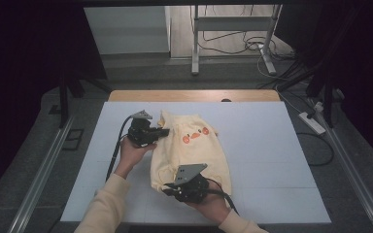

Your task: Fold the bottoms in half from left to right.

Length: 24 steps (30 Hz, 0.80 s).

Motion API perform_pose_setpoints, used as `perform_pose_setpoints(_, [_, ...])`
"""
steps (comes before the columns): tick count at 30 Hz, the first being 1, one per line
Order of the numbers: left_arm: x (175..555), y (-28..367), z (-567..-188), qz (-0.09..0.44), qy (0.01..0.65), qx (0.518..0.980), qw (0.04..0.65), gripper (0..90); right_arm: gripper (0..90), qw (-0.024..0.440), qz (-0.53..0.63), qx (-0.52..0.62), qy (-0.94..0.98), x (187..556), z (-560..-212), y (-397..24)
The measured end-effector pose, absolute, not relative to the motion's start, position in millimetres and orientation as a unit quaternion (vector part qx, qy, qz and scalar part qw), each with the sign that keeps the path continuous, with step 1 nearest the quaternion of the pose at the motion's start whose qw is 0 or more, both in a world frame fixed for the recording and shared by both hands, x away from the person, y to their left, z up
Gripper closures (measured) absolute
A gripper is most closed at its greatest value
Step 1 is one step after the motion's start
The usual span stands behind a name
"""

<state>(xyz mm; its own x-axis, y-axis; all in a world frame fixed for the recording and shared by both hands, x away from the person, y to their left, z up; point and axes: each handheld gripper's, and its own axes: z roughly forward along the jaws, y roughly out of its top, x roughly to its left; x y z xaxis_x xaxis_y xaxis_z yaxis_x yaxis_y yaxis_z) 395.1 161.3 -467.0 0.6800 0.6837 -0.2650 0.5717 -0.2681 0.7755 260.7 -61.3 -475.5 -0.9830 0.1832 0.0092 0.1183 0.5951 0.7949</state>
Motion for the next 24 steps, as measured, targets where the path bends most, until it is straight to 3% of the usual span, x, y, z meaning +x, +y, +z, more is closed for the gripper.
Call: perform_pose_setpoints(24, [397.9, 153.2, -468.0, 0.056, 0.389, 0.794, 0.463, 83.1, 81.2, 0.029, 0.441, 0.118, 0.889, 263.2, -482.6, -86.9])
